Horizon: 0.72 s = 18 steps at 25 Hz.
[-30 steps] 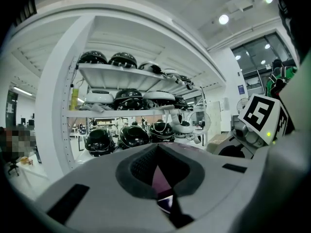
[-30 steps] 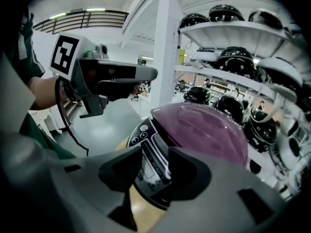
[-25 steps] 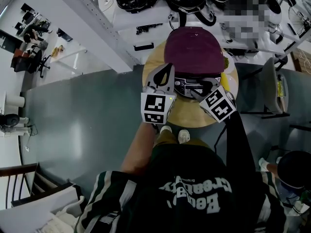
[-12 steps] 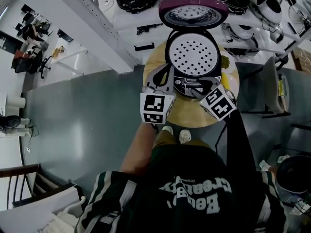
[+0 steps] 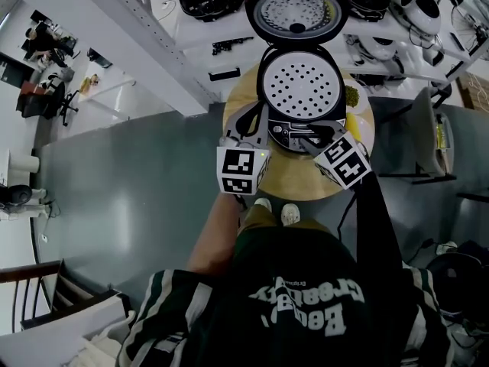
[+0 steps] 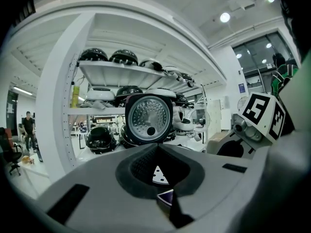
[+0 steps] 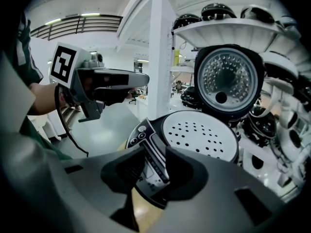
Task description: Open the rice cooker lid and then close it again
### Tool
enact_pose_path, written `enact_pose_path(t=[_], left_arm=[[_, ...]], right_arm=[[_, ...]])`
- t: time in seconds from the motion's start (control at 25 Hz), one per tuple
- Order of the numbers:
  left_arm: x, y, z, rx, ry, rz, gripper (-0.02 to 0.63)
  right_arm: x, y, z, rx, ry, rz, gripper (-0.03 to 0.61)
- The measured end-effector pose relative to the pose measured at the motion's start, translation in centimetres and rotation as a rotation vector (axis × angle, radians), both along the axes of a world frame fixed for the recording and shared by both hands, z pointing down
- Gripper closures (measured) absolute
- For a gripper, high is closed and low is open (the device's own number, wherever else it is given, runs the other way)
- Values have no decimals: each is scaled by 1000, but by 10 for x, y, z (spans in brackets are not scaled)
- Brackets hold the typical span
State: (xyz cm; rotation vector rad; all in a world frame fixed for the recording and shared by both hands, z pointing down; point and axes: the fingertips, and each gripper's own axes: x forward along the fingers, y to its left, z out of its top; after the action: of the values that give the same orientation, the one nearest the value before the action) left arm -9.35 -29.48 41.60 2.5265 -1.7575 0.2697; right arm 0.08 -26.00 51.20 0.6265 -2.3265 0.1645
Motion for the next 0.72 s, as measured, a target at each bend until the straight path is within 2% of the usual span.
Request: enact_pose_path(t=[0.28,0.44,0.6,0.72], left_arm=[[-3,-3,-1,-2,-15,-7,612],[-10,-6,-9,12,-34,-1,612],[-20,-26,-29,44,-49,29,612],[-26,-54,-50,86,-50,62,609]], right_arm=[[0,-3,-4,23,-41,27,439],[-2,-1,-6,43,-41,8,417],[0,-1,-8,25,-36,3,421],[2,-10,-12,30,-61,37,422]])
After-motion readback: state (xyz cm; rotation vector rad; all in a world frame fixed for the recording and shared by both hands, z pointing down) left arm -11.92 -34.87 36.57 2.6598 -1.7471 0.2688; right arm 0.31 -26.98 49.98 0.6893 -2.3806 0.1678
